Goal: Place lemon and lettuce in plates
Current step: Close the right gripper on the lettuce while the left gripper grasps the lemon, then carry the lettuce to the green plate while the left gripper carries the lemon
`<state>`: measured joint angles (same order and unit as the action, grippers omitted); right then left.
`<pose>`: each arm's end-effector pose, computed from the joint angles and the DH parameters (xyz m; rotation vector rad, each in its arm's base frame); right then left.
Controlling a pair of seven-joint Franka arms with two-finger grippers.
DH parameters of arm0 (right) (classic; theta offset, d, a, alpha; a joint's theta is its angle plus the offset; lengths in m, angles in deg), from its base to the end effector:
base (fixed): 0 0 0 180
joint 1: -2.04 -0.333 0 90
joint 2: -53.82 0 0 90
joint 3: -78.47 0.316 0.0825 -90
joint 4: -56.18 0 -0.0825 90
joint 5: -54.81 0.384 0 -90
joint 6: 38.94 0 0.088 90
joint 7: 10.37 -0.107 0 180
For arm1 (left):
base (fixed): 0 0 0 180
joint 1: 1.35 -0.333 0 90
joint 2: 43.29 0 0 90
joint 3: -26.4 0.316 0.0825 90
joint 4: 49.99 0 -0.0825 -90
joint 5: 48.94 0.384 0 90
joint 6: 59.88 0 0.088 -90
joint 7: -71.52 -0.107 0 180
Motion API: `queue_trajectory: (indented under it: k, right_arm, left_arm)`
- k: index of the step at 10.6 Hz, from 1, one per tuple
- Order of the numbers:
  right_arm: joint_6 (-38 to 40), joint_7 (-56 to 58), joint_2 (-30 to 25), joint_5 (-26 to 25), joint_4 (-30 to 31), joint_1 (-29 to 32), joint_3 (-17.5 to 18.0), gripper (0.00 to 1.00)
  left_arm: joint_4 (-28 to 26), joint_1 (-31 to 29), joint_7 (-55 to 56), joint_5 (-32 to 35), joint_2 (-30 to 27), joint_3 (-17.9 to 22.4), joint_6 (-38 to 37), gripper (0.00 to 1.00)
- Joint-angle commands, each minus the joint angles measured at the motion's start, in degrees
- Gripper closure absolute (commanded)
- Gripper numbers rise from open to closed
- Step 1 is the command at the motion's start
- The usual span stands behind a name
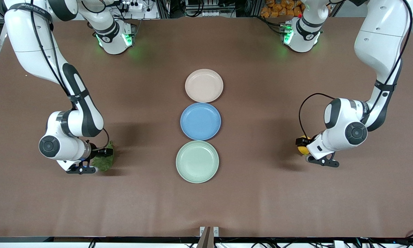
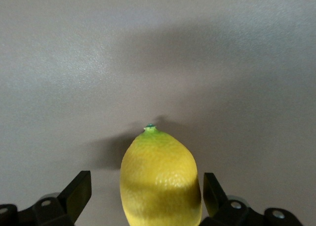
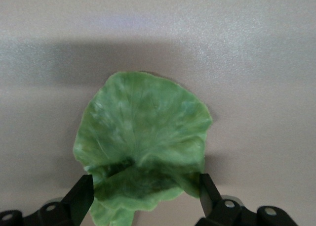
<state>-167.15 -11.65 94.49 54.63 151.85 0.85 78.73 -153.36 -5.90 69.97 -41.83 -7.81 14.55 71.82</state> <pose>0.6651 0.0165 0.1797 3.1310 0.0066 -0.2225 0.6371 -0.0710 0.1977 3.0916 -0.3280 -0.1710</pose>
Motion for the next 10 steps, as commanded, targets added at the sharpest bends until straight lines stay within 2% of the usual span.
queue_trajectory:
  k: [1, 2, 3, 4, 5, 6, 8, 10]
  right_arm:
    - [-0.72, -0.12, -0.07, 0.71, 0.40, 0.40, 0.35, 0.14]
    - [-0.72, -0.12, -0.07, 0.71, 0.31, 0.40, 0.35, 0.20]
    - [-0.72, -0.03, -0.07, 0.71, 0.40, 0.40, 0.35, 0.31]
    - [-0.37, -0.03, -0.07, 0.71, 0.40, 0.40, 0.35, 0.42]
    - [-0.11, 0.23, -0.07, 0.71, 0.31, 0.40, 0.35, 0.54]
    - [0.07, 0.41, -0.15, 0.71, 0.31, 0.40, 0.35, 0.62]
    - [1.82, 0.06, -0.59, 0.71, -0.48, 0.22, 0.35, 0.81]
    - [4.72, -0.12, -0.77, 0.71, -2.23, -0.04, 0.43, 0.98]
  left_arm:
    - [1.24, -0.19, -0.57, 0.36, 0.91, -0.28, -0.21, 0.00]
    - [1.15, -0.19, -0.57, 0.28, 0.91, -0.37, -0.21, 0.00]
    - [1.15, -0.19, -0.48, 0.28, 1.09, -0.37, -0.21, 0.00]
    - [1.15, -0.19, -0.92, 0.28, 1.35, -0.46, -0.21, 0.23]
    - [1.15, -0.11, -0.66, 0.28, 1.35, -0.55, -0.21, 0.79]
    - [1.15, -0.11, -0.22, 0.02, 1.27, -0.55, -0.21, 1.00]
    - [1.07, -0.54, 0.05, -1.82, -0.04, -0.55, -1.08, 1.00]
    - [1.50, 0.24, 4.14, -5.77, -7.22, -2.38, -11.94, 1.00]
